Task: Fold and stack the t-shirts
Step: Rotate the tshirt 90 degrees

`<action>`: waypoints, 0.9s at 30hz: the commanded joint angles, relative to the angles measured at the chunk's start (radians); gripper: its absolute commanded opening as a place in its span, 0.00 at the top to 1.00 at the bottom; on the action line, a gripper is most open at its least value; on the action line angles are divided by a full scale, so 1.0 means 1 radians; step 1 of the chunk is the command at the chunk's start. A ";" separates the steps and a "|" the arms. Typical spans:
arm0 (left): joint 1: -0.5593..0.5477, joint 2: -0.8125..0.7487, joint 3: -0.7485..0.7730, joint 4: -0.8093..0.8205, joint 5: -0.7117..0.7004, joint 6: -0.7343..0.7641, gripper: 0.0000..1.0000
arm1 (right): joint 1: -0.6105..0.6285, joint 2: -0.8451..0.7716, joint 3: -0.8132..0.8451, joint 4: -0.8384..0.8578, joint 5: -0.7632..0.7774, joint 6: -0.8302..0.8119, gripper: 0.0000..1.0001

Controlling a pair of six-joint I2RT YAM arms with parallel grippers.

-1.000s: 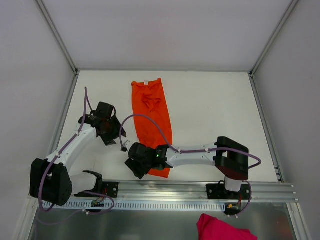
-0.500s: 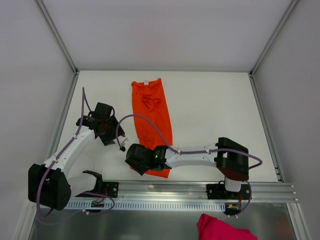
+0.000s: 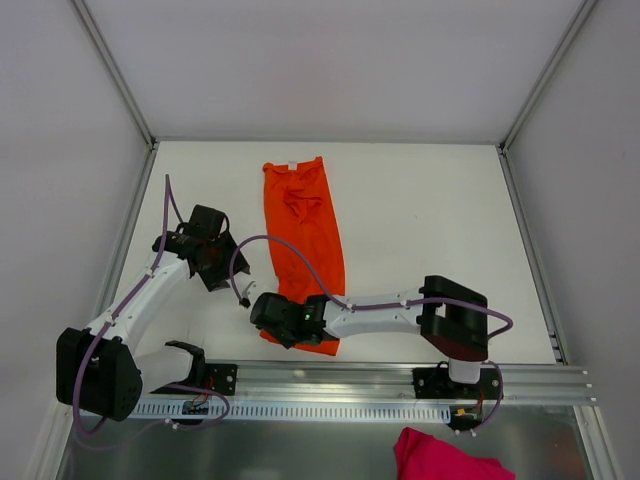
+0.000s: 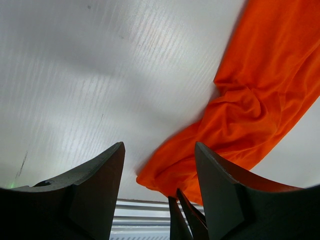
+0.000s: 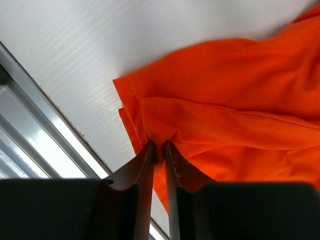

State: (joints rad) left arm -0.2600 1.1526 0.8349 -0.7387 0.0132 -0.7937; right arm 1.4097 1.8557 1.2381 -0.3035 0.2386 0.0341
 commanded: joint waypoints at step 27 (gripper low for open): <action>0.010 -0.004 -0.030 0.081 0.096 0.047 0.42 | 0.156 -0.047 0.116 -0.365 0.406 0.190 0.90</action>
State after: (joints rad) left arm -0.2600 1.1439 0.8177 -0.6815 0.0772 -0.7673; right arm 1.5639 1.8412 1.3266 -0.6266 0.5896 0.1940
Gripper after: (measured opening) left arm 0.584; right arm 0.071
